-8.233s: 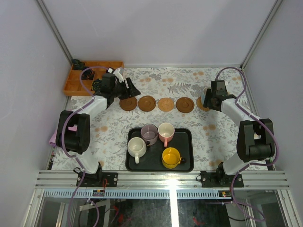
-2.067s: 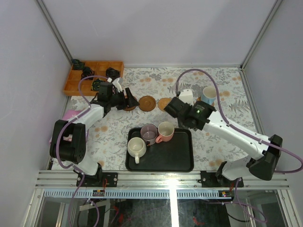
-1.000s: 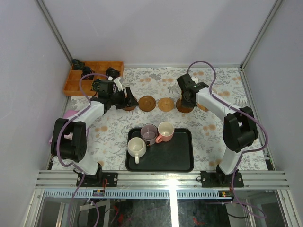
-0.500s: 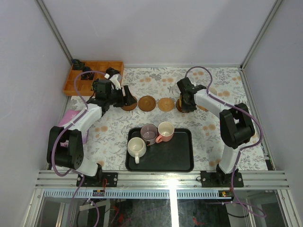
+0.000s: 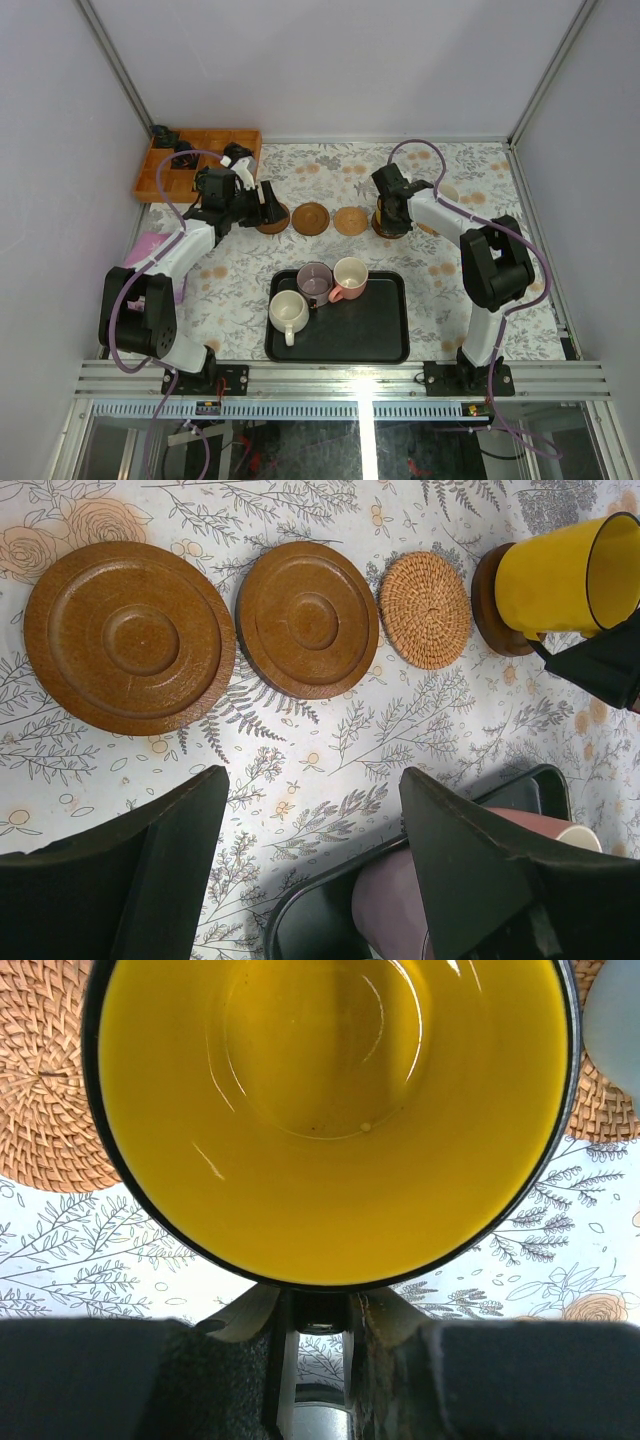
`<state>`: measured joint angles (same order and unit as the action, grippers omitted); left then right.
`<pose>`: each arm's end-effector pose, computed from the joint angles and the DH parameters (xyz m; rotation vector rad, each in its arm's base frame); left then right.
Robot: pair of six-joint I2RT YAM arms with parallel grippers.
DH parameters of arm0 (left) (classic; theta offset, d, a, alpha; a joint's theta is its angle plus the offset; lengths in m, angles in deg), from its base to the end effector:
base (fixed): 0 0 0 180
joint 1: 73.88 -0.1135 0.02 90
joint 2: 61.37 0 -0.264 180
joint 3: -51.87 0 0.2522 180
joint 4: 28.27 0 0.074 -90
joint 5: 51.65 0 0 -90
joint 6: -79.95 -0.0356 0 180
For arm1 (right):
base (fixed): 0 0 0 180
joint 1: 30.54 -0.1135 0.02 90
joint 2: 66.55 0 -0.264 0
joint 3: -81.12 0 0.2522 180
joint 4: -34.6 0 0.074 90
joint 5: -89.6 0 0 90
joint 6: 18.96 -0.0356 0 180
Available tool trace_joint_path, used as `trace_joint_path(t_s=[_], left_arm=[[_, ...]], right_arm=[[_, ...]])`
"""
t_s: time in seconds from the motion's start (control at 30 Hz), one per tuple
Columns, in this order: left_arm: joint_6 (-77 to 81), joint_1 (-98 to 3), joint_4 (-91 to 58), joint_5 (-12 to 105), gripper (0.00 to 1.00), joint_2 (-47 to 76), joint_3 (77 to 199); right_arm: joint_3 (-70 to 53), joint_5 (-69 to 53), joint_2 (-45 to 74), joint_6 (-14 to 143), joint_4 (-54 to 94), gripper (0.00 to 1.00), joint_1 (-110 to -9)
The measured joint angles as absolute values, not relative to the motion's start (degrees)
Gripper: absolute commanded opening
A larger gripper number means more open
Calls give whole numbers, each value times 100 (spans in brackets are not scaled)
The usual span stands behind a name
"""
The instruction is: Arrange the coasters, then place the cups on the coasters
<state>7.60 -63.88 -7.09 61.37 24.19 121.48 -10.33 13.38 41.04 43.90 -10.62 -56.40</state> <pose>0.3198 -0.0705 0.2430 0.0768 2.2498 -0.7089 0.3583 0.1643 0.1998 0.1088 2.5891 0.0149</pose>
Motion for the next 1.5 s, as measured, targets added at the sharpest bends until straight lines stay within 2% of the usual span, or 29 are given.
trace_joint_path(t_s=[0.9, 1.17, 1.5], left_arm=[[760, -6390, -709, 6142, 70, 2518, 12148], [760, -6390, -709, 6144, 70, 2520, 12148], [760, -6388, -709, 6144, 70, 2520, 12148]], right_arm=[[-1090, 1334, 4120, 4340, -1204, 0, -5640], [-1090, 1310, 4120, 4320, -1206, 32, -5640], [-1088, 1222, 4120, 4255, -1318, 42, -5640]])
